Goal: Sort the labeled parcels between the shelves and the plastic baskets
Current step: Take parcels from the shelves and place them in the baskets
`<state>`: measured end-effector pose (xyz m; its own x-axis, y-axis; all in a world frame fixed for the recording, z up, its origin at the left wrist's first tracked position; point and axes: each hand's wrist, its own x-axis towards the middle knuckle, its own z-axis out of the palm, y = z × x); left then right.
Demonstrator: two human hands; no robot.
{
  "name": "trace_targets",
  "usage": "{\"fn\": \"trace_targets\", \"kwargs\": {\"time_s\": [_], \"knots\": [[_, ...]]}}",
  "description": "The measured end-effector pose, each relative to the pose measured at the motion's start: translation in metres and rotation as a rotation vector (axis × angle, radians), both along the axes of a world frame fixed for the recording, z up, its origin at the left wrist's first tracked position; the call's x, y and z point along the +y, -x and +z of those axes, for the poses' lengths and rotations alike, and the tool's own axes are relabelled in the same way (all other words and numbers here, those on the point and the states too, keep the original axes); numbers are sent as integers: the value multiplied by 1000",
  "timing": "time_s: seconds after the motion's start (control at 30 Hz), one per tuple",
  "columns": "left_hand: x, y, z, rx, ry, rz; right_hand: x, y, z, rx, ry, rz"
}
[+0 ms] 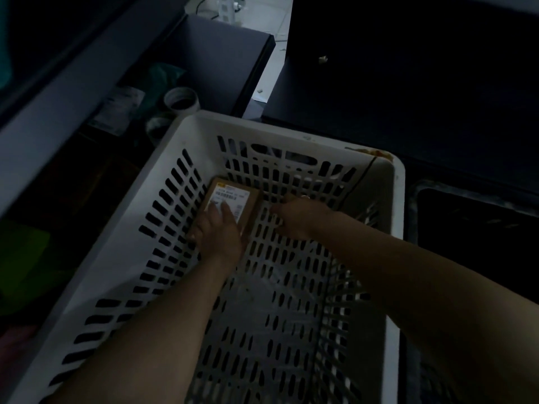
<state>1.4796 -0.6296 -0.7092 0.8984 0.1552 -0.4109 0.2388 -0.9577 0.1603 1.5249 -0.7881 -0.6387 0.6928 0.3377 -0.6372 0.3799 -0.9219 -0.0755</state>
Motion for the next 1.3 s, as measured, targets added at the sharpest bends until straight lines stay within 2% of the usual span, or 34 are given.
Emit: {"fn": "trace_targets", "kwargs": {"time_s": [0.07, 0.23, 0.53, 0.67, 0.87, 1.03, 1.3], "knots": [[4, -2, 13, -3, 7, -34, -1, 3, 5, -26, 2, 4], [11, 5, 65, -229, -42, -188, -1, 19, 39, -176, 8, 49], [13, 95, 187, -315, -71, -246, -15, 92, 151, -304, -176, 123], [9, 175, 272, -422, -116, -203, -21, 153, 225, -379, -236, 234], [14, 313, 436, -605, -156, -53, 6, 258, 357, -630, -438, 483], [49, 434, 543, -715, -445, 29, 73, 347, 459, -781, -649, 661], [133, 643, 666, -782, -662, 326, 200, 520, 586, -831, -940, 964]]}}
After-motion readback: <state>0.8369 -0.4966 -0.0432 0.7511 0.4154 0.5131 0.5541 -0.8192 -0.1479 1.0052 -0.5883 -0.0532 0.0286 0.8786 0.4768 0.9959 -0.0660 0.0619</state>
